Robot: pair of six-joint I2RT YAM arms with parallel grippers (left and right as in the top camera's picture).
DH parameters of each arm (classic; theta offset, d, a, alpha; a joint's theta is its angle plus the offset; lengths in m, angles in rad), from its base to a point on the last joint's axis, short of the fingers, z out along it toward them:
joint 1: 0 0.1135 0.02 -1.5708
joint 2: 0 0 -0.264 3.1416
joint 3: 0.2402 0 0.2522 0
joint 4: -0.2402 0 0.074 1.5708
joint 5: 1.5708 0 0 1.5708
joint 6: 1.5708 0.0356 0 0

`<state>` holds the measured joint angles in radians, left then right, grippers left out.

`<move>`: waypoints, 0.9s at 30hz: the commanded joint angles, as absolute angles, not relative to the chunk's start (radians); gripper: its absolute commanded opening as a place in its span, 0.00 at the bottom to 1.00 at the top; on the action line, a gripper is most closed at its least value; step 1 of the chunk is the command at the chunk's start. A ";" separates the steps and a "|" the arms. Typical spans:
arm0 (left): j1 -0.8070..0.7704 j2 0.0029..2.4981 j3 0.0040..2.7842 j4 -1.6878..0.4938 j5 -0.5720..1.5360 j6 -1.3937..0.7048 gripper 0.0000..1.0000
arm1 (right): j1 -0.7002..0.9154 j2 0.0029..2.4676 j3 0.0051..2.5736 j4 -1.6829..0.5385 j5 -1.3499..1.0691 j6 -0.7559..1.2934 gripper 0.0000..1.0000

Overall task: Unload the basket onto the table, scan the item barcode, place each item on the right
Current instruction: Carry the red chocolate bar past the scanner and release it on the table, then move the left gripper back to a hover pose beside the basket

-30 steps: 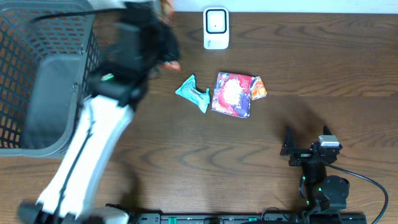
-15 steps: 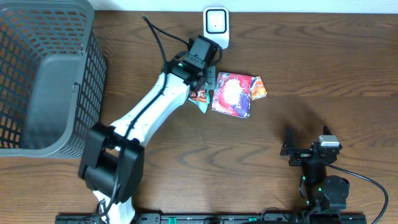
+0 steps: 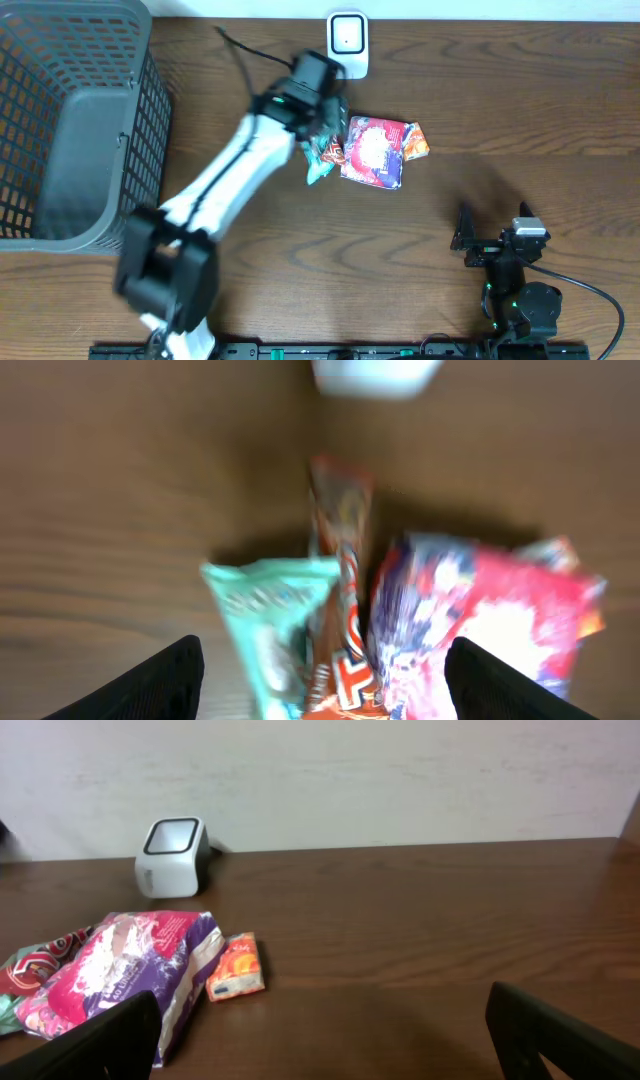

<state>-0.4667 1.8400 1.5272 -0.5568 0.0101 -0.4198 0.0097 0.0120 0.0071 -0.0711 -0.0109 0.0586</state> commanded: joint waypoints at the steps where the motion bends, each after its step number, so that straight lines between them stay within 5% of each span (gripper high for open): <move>1: -0.346 1.627 1.593 -0.554 0.002 -0.393 0.78 | 0.014 0.007 0.006 -0.075 -0.009 0.047 0.99; 9: 0.005 1.387 1.593 -0.577 -0.017 -0.411 0.78 | 0.014 0.007 0.006 -0.075 -0.009 0.047 0.99; 20: 0.426 1.245 1.592 -0.786 0.067 -0.693 0.79 | 0.014 0.007 0.006 -0.075 -0.009 0.047 0.99; 27: 0.371 1.248 1.592 -0.690 0.677 -0.379 0.79 | 0.014 0.007 0.006 -0.075 -0.009 0.047 0.99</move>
<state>0.4351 1.2491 1.5867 -0.7624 0.2710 -0.5758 0.0097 0.0120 0.0071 -0.0711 -0.0105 0.0586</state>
